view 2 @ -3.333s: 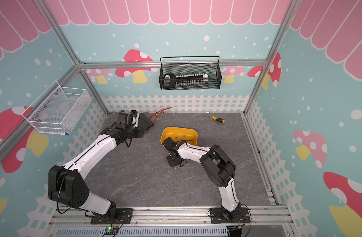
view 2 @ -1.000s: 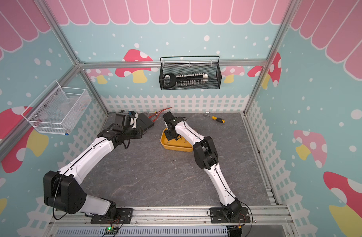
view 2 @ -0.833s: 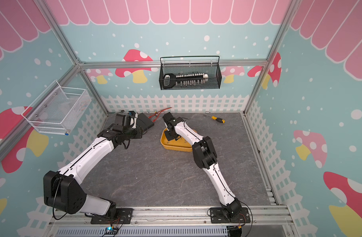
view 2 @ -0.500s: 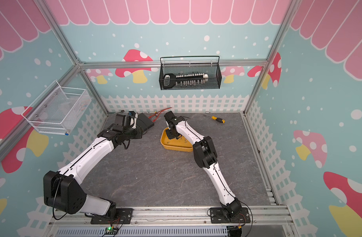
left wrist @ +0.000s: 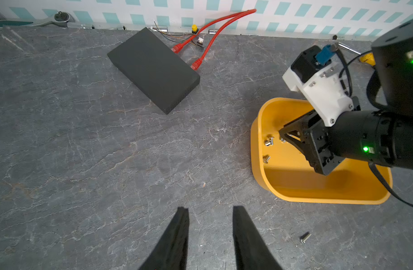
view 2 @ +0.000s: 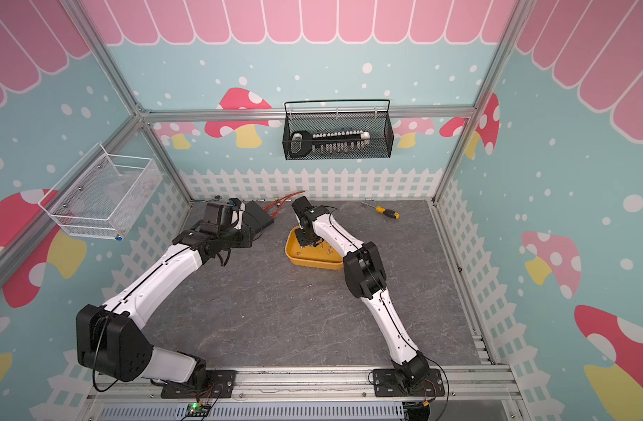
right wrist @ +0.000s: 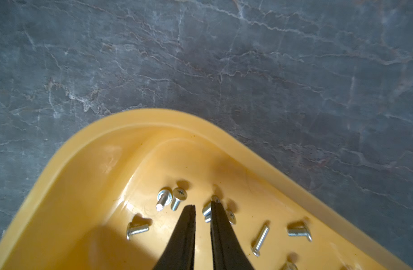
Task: Put the screws on the desktop into the storage box
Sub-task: Place the screw in the storage box, then pick up the screw from the center of the board.
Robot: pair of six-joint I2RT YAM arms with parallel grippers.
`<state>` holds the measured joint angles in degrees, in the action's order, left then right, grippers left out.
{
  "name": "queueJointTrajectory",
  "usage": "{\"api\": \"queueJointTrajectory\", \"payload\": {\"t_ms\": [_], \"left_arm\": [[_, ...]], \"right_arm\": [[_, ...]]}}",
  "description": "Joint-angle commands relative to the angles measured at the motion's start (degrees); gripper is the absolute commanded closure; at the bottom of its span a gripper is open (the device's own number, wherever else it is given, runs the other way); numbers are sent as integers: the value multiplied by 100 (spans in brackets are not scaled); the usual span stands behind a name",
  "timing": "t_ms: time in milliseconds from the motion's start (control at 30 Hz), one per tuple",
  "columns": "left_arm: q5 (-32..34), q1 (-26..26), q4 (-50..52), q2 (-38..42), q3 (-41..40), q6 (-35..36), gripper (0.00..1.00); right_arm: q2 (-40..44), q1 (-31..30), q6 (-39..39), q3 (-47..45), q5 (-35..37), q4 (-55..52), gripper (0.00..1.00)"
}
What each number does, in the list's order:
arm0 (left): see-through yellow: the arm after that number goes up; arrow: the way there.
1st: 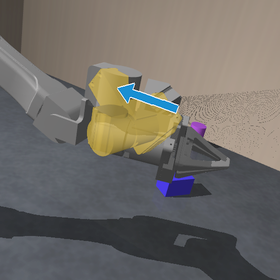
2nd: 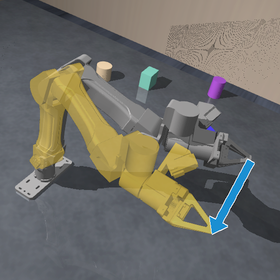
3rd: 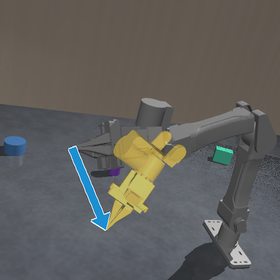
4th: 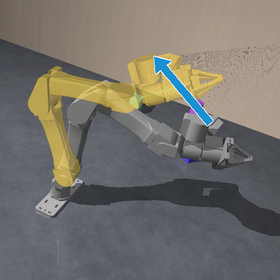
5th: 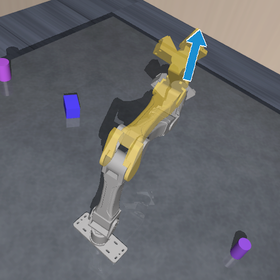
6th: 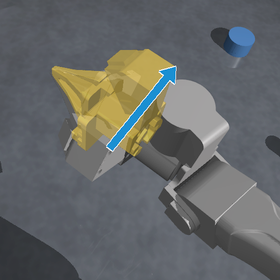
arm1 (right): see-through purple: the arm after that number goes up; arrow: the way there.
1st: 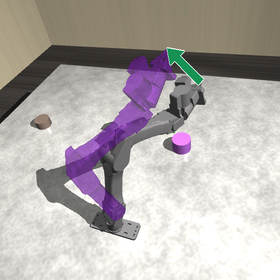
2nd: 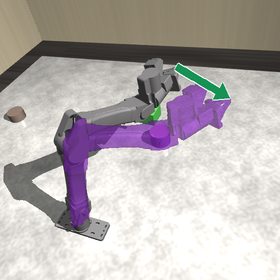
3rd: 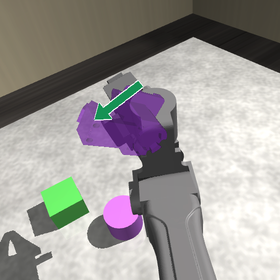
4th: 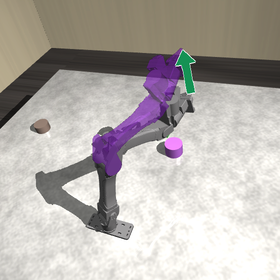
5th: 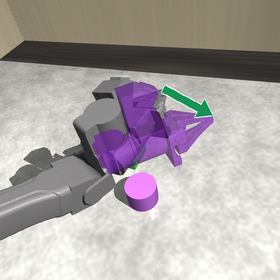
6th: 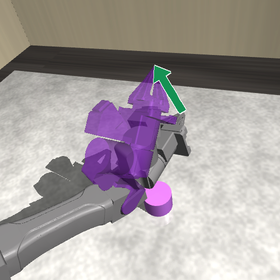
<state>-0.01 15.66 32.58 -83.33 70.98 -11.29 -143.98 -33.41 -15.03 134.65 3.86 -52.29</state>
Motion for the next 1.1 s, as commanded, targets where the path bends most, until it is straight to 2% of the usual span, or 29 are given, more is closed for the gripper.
{"api": "queueJointTrajectory", "payload": {"t_ms": [0, 100, 167, 367, 500, 567, 667, 1067], "left_arm": [[-75, 322, 154, 270, 58, 170, 68], [-131, 792, 143, 383, -58, 254, 70], [-186, 1204, 120, 437, -181, 302, 70], [-460, 2020, -41, 304, -611, 327, 70], [-645, 2314, -331, 192, -974, 428, 69], [-632, 2405, -420, 57, -1067, 510, 64], [-588, 2535, -407, -254, -911, 607, 58], [-229, 2740, -289, -1617, -405, 1018, 59]], "right_arm": [[1085, 24, -10, -186, 524, -77, 80], [1843, 95, 13, -652, 957, -60, 79], [2453, 193, 34, -1165, 1193, 31, 78], [4132, 634, 17, -2898, 1615, 406, 76], [4946, 988, 8, -3732, 1697, 568, 76], [5288, 1143, 0, -4117, 1697, 688, 75], [5654, 1285, -42, -4607, 1618, 849, 75], [6131, 1477, -61, -5342, 1425, 1026, 73]]}}
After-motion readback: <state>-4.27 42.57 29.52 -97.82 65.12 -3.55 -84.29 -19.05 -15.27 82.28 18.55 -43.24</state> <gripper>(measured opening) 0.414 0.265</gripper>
